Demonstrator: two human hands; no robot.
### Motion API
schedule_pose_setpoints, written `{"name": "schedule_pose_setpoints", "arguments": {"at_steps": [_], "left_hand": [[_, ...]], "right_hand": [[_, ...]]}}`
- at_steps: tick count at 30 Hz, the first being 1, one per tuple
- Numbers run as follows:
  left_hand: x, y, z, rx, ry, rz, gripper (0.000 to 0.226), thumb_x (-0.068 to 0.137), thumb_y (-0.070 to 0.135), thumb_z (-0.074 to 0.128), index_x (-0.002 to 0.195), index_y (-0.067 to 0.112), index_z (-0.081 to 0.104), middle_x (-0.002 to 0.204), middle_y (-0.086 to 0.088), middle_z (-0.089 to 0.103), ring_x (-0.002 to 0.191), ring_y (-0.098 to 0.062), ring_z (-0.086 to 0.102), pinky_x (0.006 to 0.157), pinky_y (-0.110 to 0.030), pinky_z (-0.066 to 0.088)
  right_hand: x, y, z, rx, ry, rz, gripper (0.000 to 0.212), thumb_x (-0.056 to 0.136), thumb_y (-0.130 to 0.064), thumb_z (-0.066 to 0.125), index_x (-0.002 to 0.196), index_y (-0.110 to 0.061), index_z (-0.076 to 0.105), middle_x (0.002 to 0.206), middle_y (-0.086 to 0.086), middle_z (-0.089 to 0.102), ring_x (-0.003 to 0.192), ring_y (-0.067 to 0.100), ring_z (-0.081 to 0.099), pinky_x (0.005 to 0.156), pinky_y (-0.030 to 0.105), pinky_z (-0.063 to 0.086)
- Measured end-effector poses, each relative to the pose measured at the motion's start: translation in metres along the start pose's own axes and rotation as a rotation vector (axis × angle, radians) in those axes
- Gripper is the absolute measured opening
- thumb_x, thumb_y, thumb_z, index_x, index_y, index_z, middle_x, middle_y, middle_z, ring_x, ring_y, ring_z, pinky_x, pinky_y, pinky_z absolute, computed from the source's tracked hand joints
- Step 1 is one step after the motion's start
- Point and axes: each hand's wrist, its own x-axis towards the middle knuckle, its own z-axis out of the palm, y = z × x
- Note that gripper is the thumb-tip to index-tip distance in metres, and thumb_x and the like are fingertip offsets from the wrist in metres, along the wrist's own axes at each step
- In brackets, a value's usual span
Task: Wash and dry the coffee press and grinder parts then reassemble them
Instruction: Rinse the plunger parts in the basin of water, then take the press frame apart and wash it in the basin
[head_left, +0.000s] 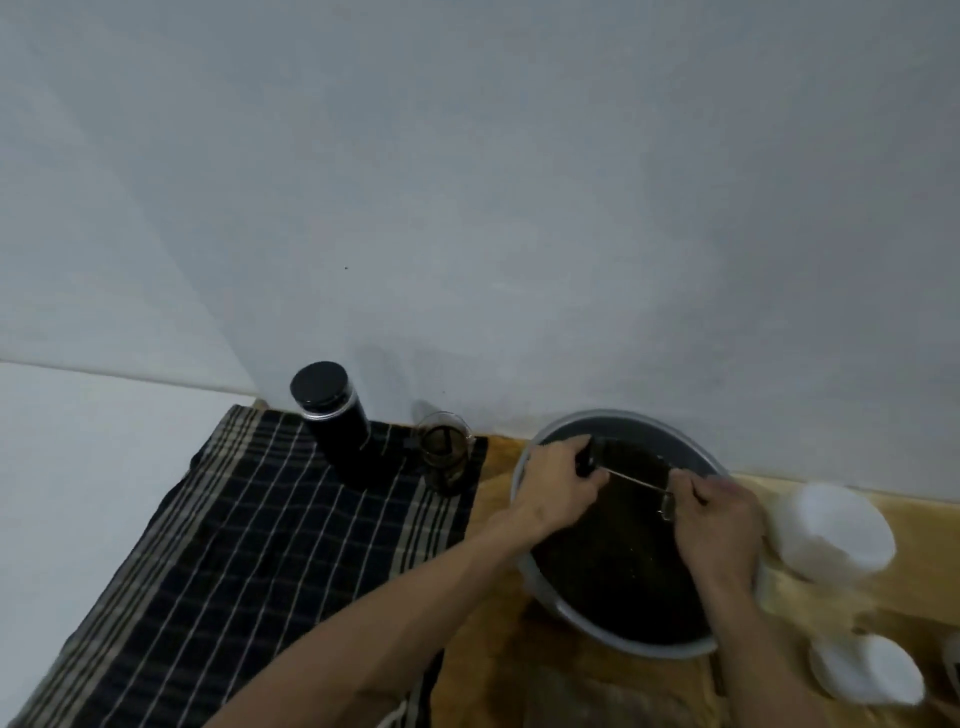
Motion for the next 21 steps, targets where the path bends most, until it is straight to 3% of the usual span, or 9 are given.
{"name": "schedule_pose_setpoints", "arguments": {"at_steps": [2,4,6,9,12,15,18,21], "left_hand": [[-0.01,-0.011,-0.017,-0.047,0.029,-0.037,0.019,0.092,0.022,0.07,0.108,0.011,0.074,0.094,-0.006,0.076,0.088,-0.018,0.068,0.084,-0.03,0.054],[-0.022,-0.028,-0.042,-0.09,0.067,-0.091,0.018,0.093,0.02,0.07,0.104,0.008,0.076,0.085,-0.003,0.073,0.076,-0.015,0.066,0.074,-0.027,0.054],[-0.035,-0.05,-0.072,-0.112,0.093,-0.18,0.02,0.094,0.024,0.07,0.103,0.007,0.075,0.086,-0.007,0.074,0.078,-0.02,0.069,0.071,-0.032,0.056],[-0.063,-0.101,-0.122,-0.102,0.081,-0.363,0.022,0.094,0.028,0.071,0.103,0.009,0.076,0.093,-0.01,0.076,0.085,-0.022,0.074,0.077,-0.036,0.062],[-0.094,-0.161,-0.165,-0.162,0.13,-0.506,0.027,0.09,0.025,0.077,0.111,0.009,0.074,0.1,-0.009,0.076,0.083,-0.018,0.076,0.068,-0.037,0.065],[-0.127,-0.209,-0.202,-0.142,0.21,-0.609,0.034,0.085,0.025,0.083,0.111,0.009,0.07,0.101,-0.009,0.074,0.08,-0.018,0.075,0.06,-0.03,0.061],[-0.148,-0.251,-0.222,-0.079,0.286,-0.642,0.041,0.081,0.031,0.086,0.114,0.01,0.072,0.1,-0.005,0.075,0.08,-0.017,0.074,0.066,-0.033,0.062],[-0.16,-0.282,-0.236,-0.003,0.346,-0.676,0.042,0.082,0.035,0.084,0.115,0.013,0.074,0.1,-0.002,0.076,0.088,-0.017,0.072,0.075,-0.036,0.059]], "right_hand": [[-0.005,-0.023,-0.009,-0.015,-0.109,0.022,0.037,0.101,-0.044,0.058,0.106,-0.016,0.082,0.088,0.018,0.075,0.094,0.037,0.069,0.076,0.034,0.043],[-0.014,-0.052,-0.006,-0.024,-0.262,-0.029,0.037,0.099,-0.048,0.059,0.114,-0.021,0.079,0.084,0.009,0.076,0.09,0.032,0.07,0.083,0.036,0.05],[-0.029,-0.082,0.005,-0.035,-0.418,-0.113,0.031,0.098,-0.041,0.062,0.105,-0.015,0.077,0.084,0.005,0.074,0.083,0.027,0.07,0.088,0.04,0.054],[-0.06,-0.119,0.036,-0.059,-0.636,-0.242,0.023,0.098,-0.027,0.066,0.102,-0.005,0.073,0.082,0.007,0.069,0.073,0.022,0.071,0.079,0.039,0.055],[-0.089,-0.14,0.087,-0.071,-0.819,-0.295,0.031,0.098,-0.022,0.068,0.12,-0.001,0.069,0.103,0.013,0.074,0.081,0.026,0.073,0.08,0.04,0.057],[-0.125,-0.155,0.152,-0.14,-0.956,-0.325,0.054,0.099,-0.027,0.067,0.147,-0.009,0.051,0.122,0.007,0.067,0.108,0.024,0.067,0.091,0.035,0.056],[-0.157,-0.169,0.209,-0.199,-0.964,-0.37,0.058,0.098,-0.027,0.067,0.15,-0.013,0.046,0.135,0.009,0.062,0.123,0.026,0.061,0.1,0.035,0.052],[-0.183,-0.183,0.256,-0.275,-0.981,-0.381,0.056,0.098,-0.024,0.066,0.149,-0.012,0.046,0.133,0.011,0.062,0.116,0.028,0.063,0.096,0.039,0.055]]}}
